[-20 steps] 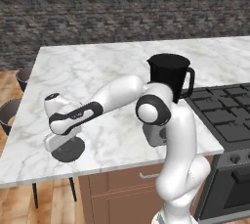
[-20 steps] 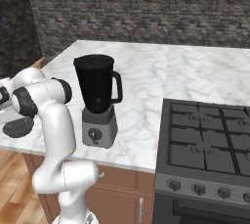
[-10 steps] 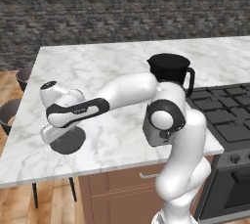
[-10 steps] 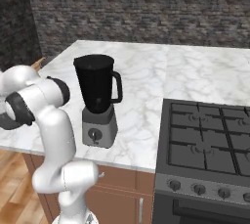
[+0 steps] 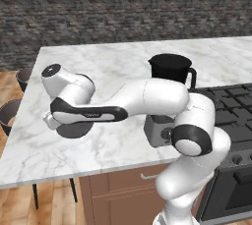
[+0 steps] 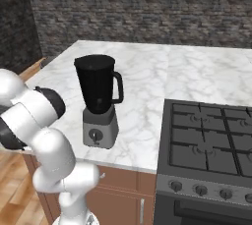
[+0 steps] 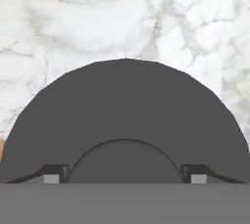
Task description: Close the lid blender by securely placing the lid on top.
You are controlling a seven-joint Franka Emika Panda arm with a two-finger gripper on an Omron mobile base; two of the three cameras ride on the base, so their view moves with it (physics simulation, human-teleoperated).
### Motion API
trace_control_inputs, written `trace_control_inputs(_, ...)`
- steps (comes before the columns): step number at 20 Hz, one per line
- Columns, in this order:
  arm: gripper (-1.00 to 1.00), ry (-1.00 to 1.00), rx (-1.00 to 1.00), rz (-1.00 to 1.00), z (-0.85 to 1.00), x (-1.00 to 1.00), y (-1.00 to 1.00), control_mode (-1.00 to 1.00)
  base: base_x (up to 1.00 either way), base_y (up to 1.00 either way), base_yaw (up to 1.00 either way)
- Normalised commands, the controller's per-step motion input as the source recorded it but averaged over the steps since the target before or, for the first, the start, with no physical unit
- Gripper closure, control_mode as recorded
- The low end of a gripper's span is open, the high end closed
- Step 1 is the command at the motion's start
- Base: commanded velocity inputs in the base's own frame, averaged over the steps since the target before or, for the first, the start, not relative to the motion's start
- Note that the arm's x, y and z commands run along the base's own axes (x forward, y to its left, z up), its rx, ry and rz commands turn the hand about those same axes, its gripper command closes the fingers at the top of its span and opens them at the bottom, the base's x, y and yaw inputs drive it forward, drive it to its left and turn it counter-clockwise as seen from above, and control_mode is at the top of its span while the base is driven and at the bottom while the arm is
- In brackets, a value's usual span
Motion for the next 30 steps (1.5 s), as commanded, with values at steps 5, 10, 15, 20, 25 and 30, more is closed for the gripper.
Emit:
trace_control_inputs(5, 1.0, -0.23, 0.07, -0.09, 0.8, -0.19, -0.58, -1.0, 0.0, 0.0, 0.0)
trace_control_inputs(10, 1.0, -0.21, 0.07, -0.08, 0.82, -0.06, -0.65, -1.0, 0.0, 0.0, 0.0)
trace_control_inputs(15, 1.0, -0.35, 0.07, -0.04, 0.69, -0.19, -0.64, -1.0, 0.0, 0.0, 0.0)
trace_control_inputs(20, 1.0, -0.31, 0.08, -0.01, 0.77, -0.18, -0.63, -1.0, 0.0, 0.0, 0.0)
trace_control_inputs(25, 1.0, -0.1, 0.06, -0.05, 1.0, -0.15, -0.61, -1.0, 0.0, 0.0, 0.0)
trace_control_inputs(30, 1.0, 0.0, 0.04, -0.11, 0.87, -0.04, -0.6, -1.0, 0.0, 0.0, 0.0)
